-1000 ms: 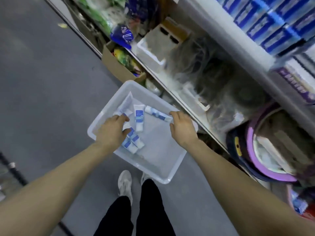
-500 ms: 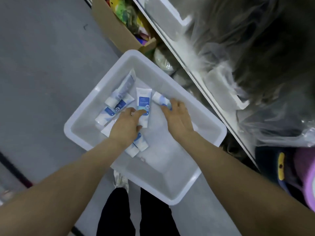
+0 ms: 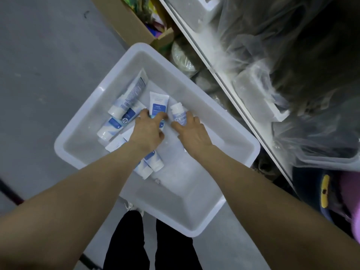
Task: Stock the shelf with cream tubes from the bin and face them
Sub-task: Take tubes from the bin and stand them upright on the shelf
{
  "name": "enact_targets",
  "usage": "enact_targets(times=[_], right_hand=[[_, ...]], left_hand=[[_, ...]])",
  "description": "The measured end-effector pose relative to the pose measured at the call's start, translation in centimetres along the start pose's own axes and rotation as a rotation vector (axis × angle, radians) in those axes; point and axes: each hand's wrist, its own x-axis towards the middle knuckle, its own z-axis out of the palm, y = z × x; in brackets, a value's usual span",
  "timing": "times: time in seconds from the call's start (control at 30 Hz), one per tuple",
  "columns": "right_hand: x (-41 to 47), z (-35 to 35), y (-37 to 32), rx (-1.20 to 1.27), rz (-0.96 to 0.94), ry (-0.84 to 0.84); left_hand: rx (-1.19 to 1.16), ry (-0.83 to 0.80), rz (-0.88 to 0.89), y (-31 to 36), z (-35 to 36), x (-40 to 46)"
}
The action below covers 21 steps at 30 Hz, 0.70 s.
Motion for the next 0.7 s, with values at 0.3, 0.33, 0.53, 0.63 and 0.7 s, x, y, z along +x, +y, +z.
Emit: enact_targets(times=[0.3,0.33,0.53,0.63,0.7], right_hand=[[-6.4,-3.4,1.3,0.341,0.192,-0.126],[-7.3,-4.3,1.5,0.381,0.189,-0.150],[-11.9,-9.7,0.5,0.386,0.179,-0.002],[-14.3,-12.3,-0.3,0.276,0.168,0.115],[-16.0,-14.1,-1.0,0.249,0.191,0.177]], left_hand=[[-0.126,-0.117,-0.032,0.5,-5.0,-4.7],[-0.156,-0.116,-0.047,0.8,-5.5,-5.4],[-0.265,-0.054,-0.048,3.7,-9.7,-10.1],[-0.262,-0.020,-0.005,5.7,-12.4,-12.3],[-0.276,-0.005,0.013,7.0,-14.4,-13.8]])
